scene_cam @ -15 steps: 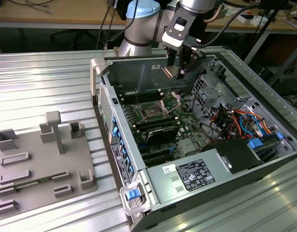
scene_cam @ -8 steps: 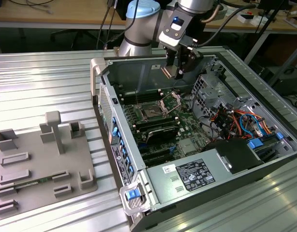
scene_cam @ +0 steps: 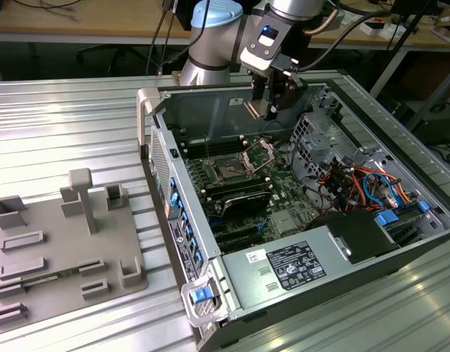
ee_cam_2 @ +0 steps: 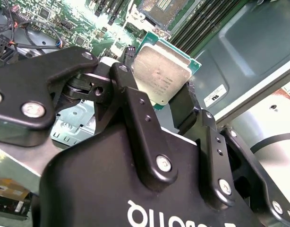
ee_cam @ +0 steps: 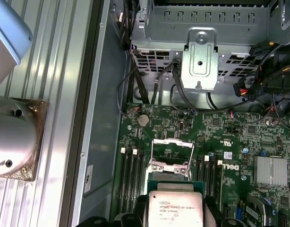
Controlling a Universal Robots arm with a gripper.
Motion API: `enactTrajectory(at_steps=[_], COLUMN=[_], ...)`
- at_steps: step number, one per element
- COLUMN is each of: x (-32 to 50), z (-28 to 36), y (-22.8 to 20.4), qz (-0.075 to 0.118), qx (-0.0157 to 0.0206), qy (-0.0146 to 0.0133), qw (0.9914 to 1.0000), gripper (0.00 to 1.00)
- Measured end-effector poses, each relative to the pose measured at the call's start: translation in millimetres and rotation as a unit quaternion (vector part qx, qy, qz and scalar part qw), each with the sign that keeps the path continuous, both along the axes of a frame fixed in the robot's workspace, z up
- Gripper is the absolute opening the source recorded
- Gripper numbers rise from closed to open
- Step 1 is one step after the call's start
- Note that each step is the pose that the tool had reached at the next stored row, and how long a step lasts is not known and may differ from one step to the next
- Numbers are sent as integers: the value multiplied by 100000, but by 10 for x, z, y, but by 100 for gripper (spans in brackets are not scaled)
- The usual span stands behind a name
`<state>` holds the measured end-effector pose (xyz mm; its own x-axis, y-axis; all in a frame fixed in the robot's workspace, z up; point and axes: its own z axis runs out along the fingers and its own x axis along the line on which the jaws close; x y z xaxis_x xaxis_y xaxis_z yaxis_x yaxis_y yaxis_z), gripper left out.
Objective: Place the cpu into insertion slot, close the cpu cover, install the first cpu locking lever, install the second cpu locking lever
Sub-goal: 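Place the cpu into insertion slot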
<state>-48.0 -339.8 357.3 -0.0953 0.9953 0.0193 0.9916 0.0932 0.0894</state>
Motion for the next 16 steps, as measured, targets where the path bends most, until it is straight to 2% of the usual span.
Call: enactTrajectory(at_steps=[16], x=[-28], z=[0], y=[17], qz=[-260], qx=[-1], qy=[2], qw=[100000], gripper=[55])
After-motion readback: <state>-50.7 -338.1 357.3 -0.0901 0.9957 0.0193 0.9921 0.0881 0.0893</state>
